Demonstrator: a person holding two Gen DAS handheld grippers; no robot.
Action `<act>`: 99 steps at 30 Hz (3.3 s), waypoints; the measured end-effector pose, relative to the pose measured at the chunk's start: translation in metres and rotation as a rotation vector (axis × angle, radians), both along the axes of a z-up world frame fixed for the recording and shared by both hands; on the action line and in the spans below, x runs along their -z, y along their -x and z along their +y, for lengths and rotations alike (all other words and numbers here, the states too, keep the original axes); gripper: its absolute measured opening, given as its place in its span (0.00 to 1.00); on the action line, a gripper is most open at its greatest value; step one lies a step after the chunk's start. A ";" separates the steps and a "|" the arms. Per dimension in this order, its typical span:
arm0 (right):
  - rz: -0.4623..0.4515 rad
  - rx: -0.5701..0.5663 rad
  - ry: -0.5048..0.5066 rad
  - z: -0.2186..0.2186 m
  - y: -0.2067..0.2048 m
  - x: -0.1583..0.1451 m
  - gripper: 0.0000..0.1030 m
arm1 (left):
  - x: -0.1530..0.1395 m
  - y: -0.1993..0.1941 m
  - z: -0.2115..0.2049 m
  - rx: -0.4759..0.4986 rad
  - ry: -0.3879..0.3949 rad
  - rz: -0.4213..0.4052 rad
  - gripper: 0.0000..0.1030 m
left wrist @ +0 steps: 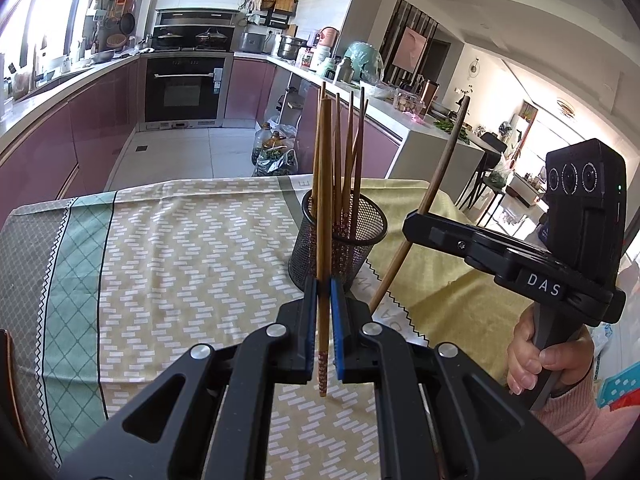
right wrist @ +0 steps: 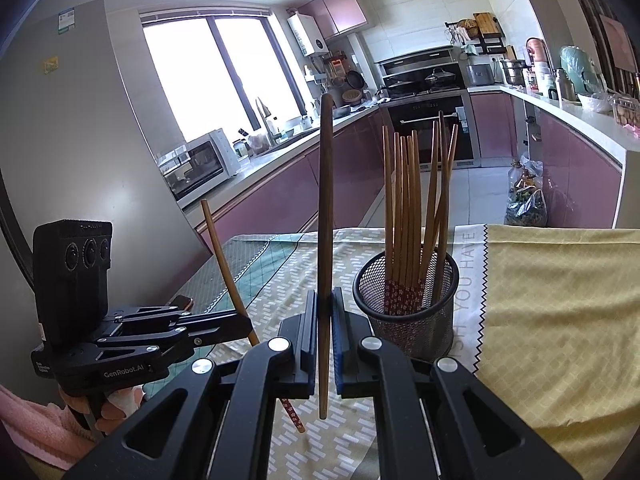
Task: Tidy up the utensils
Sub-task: 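Carry both upright chopsticks over the mesh cup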
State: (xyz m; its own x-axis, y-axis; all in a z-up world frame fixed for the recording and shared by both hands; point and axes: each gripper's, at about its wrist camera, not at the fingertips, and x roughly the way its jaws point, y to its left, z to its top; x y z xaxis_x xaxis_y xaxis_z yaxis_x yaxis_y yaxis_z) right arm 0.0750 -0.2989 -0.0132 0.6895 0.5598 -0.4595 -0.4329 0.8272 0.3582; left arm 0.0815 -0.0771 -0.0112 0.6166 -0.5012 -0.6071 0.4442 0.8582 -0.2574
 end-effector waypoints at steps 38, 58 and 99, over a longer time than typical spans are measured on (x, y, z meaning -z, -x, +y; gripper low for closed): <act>-0.056 0.004 0.017 -0.002 0.000 -0.020 0.06 | -0.014 -0.006 -0.005 0.009 0.008 -0.036 0.07; -0.077 0.010 0.025 -0.002 -0.002 -0.030 0.06 | -0.024 -0.010 -0.007 0.008 0.013 -0.052 0.07; -0.134 0.032 0.034 -0.016 -0.016 -0.057 0.06 | -0.066 -0.021 -0.016 0.019 0.027 -0.148 0.07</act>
State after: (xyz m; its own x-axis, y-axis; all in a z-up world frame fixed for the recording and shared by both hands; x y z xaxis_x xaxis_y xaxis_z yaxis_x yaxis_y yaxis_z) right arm 0.0906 -0.3149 0.0439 0.7631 0.5228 -0.3800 -0.4487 0.8517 0.2707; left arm 0.1023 -0.0927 0.0552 0.6887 -0.5285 -0.4964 0.4953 0.8429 -0.2101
